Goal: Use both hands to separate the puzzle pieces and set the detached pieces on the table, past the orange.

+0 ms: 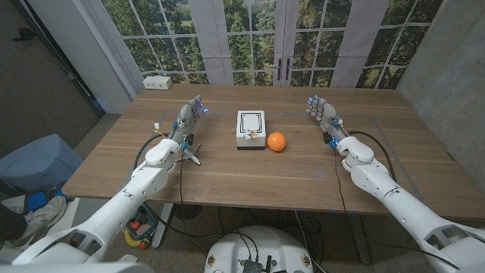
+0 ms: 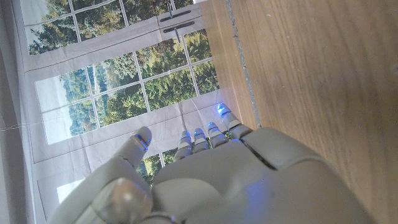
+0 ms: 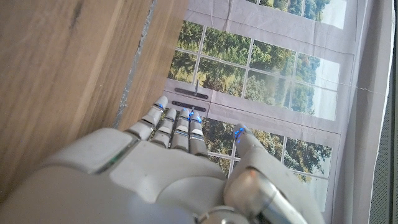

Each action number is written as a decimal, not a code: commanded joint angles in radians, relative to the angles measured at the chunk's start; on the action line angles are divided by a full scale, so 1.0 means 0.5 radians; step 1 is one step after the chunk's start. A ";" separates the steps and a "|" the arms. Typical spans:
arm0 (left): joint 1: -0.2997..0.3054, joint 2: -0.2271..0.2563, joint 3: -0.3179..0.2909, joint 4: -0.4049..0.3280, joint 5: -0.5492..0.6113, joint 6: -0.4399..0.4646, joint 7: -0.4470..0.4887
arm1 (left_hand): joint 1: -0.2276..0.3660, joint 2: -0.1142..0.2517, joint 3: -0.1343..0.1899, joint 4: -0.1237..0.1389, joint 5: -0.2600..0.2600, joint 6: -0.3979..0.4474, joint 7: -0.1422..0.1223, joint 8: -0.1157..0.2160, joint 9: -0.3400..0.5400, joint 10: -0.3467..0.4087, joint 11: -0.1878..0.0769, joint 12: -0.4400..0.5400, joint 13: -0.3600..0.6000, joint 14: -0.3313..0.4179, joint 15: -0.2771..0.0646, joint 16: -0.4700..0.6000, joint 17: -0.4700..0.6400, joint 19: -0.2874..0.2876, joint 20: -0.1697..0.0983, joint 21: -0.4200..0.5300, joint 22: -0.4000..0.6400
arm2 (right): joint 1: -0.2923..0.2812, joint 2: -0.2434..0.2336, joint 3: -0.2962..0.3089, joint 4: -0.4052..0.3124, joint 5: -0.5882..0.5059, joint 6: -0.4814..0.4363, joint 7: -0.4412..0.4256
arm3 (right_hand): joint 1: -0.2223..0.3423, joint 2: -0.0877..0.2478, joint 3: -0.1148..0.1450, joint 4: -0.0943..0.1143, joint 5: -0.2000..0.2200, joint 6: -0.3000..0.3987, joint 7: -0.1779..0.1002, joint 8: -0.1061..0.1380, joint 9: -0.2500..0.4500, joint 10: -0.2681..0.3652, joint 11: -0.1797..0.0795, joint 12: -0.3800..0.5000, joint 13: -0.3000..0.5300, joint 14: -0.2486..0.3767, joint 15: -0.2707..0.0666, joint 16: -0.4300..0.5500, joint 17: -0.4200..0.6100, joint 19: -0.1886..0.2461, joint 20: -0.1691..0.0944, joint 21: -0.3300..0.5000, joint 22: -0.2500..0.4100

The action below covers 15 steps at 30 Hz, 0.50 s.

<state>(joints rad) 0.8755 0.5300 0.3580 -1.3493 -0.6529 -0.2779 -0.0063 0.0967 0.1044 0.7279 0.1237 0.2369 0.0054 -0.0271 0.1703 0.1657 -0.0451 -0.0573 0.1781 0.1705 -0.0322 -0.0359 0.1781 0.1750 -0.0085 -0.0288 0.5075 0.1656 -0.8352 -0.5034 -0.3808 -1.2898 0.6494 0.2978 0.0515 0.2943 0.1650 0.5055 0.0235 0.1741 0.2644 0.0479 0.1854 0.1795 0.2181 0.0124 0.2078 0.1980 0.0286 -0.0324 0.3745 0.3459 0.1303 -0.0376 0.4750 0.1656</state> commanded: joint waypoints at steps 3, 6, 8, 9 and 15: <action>0.045 0.036 -0.005 -0.068 0.039 -0.001 0.049 | 0.010 0.154 0.020 -0.001 0.008 -0.001 -0.019 0.012 0.009 -0.001 -0.010 0.016 0.006 -0.013 -0.061 0.013 0.004 0.000 -0.099 0.004 0.010 | -0.028 0.003 -0.010 -0.023 -0.005 0.021 0.012 | -0.005 0.039 0.013 -0.001 0.008 0.014 0.000 0.012 0.004 0.018 -0.002 0.013 0.011 0.011 -0.075 0.010 0.003 0.021 -0.136 0.002 0.007; 0.052 0.039 -0.005 -0.081 0.049 0.002 0.068 | 0.009 0.154 0.022 -0.002 0.008 -0.001 -0.019 0.012 0.008 0.000 -0.010 0.017 0.006 -0.012 -0.062 0.013 0.003 0.001 -0.098 0.002 0.010 | -0.024 0.004 -0.009 -0.016 -0.006 0.038 0.025 | -0.005 0.039 0.013 -0.001 0.008 0.014 -0.001 0.012 0.004 0.017 -0.001 0.012 0.011 0.012 -0.075 0.010 0.003 0.022 -0.137 0.001 0.007; 0.054 0.041 -0.001 -0.091 0.063 0.003 0.079 | 0.009 0.154 0.023 -0.003 0.008 -0.001 -0.020 0.012 0.008 0.000 -0.011 0.017 0.006 -0.012 -0.061 0.013 0.003 0.002 -0.099 0.002 0.010 | -0.018 -0.002 -0.009 -0.010 -0.011 0.045 0.035 | -0.005 0.039 0.013 -0.001 0.008 0.013 -0.001 0.012 0.004 0.016 -0.001 0.012 0.011 0.012 -0.075 0.010 0.003 0.023 -0.137 -0.001 0.007; 0.056 0.044 0.003 -0.100 0.081 0.005 0.097 | 0.009 0.154 0.023 -0.003 0.008 -0.001 -0.020 0.012 0.009 0.000 -0.013 0.017 0.006 -0.011 -0.060 0.013 0.003 0.002 -0.098 0.001 0.010 | -0.013 -0.004 -0.010 -0.007 -0.012 0.043 0.038 | -0.005 0.039 0.013 -0.001 0.008 0.013 -0.001 0.012 0.004 0.017 0.001 0.012 0.011 0.013 -0.071 0.010 0.003 0.024 -0.137 -0.001 0.007; 0.061 0.073 0.031 -0.149 0.227 0.012 0.217 | 0.011 0.130 0.026 -0.028 0.003 0.012 -0.028 0.018 0.008 0.015 -0.016 0.023 0.006 -0.002 -0.065 0.012 -0.005 0.012 -0.093 -0.008 0.010 | 0.028 0.010 -0.016 0.051 -0.004 0.049 0.080 | -0.005 0.040 0.013 -0.002 0.008 0.014 -0.001 0.012 0.004 0.019 -0.002 0.013 0.011 0.015 -0.070 0.010 0.003 0.026 -0.135 -0.006 0.007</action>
<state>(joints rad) 0.8980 0.5491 0.3573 -1.3902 -0.6185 -0.2751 0.0347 0.0967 0.1044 0.7345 0.1196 0.2369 0.0057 -0.0273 0.1725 0.1656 -0.0451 -0.0572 0.1793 0.1704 -0.0322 -0.0359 0.1781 0.1739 -0.0085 -0.0288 0.5075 0.1655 -0.8431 -0.5024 -0.3844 -1.2954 0.6465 0.3142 0.0662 0.2883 0.1702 0.5054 0.0235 0.1741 0.2643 0.0479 0.1853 0.1794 0.2180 0.0124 0.2078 0.1978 0.0286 -0.0323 0.3745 0.3459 0.1339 -0.0412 0.4754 0.1655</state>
